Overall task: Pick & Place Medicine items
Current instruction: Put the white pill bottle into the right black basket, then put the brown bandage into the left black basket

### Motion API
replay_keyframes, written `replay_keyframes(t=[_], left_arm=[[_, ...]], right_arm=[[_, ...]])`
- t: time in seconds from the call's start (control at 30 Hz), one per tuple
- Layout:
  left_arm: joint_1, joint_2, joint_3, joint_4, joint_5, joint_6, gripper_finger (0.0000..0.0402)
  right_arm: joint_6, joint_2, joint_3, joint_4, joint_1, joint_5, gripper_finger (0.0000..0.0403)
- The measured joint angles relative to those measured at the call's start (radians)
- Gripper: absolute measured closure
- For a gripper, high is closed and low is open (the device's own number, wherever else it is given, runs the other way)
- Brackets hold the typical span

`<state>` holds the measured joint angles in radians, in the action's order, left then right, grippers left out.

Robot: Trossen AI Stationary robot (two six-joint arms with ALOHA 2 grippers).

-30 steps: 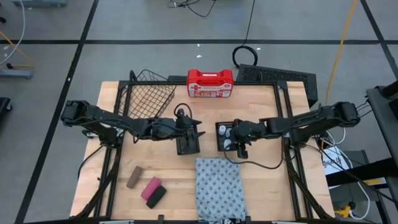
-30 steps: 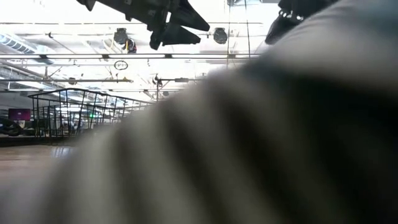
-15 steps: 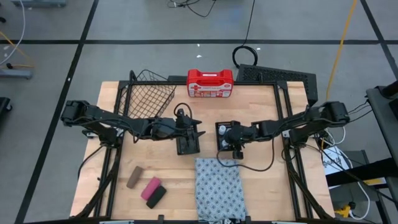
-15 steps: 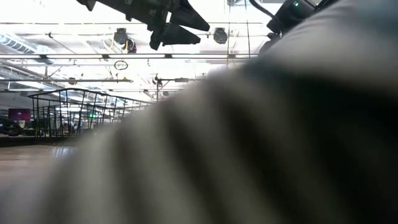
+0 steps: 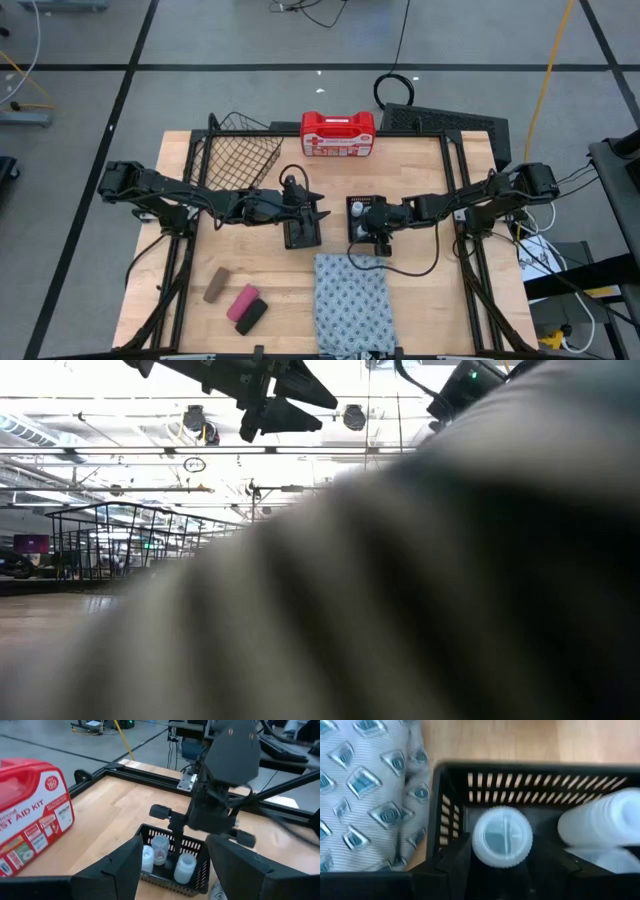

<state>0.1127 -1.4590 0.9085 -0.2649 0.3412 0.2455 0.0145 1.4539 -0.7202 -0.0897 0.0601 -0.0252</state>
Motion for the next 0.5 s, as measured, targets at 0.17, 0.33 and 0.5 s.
replay_keyframes(t=[0.17,0.33,0.5], left_arm=[[0.0,0.0,0.0,0.0,0.0,0.019,0.0169],[0.0,0.0,0.0,0.0,0.0,0.015,0.0169],[0.0,0.019,0.0,0.026,-0.009,-0.009,0.0169]], right_arm=[[0.0,-0.007,0.0,0.006,0.0,0.0,0.0212],[0.0,-0.071,0.0,-0.002,0.0,0.001,0.021],[0.0,-0.202,0.0,-0.041,0.0,0.0,0.0215]])
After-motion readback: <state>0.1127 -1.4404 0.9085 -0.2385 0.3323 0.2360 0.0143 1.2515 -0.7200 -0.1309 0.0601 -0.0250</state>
